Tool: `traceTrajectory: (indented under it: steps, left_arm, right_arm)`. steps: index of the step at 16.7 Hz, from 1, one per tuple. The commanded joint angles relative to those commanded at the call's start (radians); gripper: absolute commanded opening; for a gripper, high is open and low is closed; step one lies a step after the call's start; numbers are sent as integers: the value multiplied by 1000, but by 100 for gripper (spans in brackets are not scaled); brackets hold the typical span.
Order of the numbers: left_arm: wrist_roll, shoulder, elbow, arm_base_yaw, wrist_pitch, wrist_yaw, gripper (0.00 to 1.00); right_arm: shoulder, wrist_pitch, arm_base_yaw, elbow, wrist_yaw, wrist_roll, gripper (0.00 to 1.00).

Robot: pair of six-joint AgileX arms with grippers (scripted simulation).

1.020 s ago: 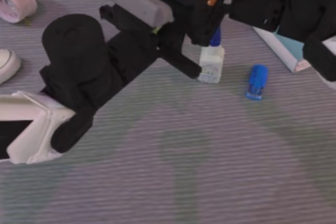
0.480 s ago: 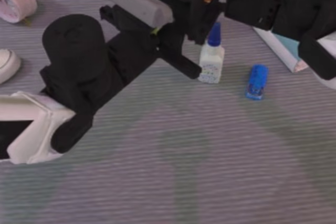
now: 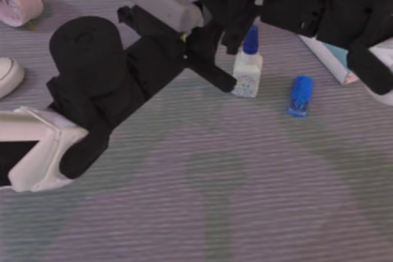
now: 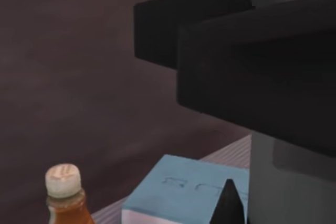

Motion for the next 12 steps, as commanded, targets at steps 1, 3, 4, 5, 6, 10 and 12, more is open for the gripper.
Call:
traceTrajectory:
  steps: [1,3,4,5,6,10,12]
  left_arm:
    - [0,0,0,0,0,0,0]
    - [0,0,0,0,0,0,0]
    - [0,0,0,0,0,0,0]
    - [0,0,0,0,0,0,0]
    - [0,0,0,0,0,0,0]
    - [0,0,0,0,0,0,0]
    - [0,0,0,0,0,0,15]
  right_arm:
    - [0,0,0,0,0,0,2]
    - [0,0,0,0,0,0,0]
    - [0,0,0,0,0,0,0]
    - [0,0,0,0,0,0,0]
    - [0,0,0,0,0,0,0]
    - [0,0,0,0,0,0,0]
    - [0,0,0,0,0,0,0]
